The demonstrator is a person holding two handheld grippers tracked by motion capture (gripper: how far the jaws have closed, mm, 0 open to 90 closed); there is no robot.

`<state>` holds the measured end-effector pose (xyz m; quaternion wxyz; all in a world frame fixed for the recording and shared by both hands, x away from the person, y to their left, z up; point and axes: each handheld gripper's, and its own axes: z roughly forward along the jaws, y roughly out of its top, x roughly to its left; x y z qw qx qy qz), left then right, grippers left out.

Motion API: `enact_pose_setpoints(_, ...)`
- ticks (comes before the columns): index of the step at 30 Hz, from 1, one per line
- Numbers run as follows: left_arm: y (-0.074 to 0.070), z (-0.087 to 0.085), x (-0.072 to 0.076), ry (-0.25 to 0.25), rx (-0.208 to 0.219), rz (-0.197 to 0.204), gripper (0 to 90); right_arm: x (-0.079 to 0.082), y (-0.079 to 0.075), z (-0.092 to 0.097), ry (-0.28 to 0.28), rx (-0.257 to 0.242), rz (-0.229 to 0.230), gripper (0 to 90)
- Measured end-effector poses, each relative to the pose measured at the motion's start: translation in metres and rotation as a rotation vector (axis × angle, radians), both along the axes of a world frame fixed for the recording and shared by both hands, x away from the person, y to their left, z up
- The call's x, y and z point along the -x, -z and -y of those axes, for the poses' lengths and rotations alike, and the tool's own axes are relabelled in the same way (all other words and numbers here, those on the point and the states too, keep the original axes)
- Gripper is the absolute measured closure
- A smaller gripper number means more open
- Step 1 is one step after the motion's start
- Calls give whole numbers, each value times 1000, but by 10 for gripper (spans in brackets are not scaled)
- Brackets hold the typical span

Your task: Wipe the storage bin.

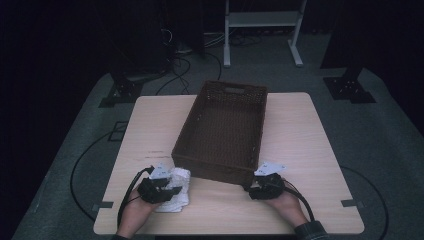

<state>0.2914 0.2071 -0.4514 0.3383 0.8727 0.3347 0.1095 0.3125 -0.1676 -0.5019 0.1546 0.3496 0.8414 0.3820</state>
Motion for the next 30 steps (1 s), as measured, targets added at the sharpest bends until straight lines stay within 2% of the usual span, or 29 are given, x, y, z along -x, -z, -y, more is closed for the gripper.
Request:
enact_pose_setpoints(10, -7, -10, -1, -27, 20, 20, 679, 0, 0, 0, 1, -4, -5, 310)
enact_pose_setpoints(20, -24, -29, 0, -71, 71, 69, 678, 0, 0, 0, 1, -4, -4, 309)
enact_pose_setpoints(30, -44, -31, -3, -74, 82, 123, 676, 0, 0, 0, 1, -4, -5, 309)
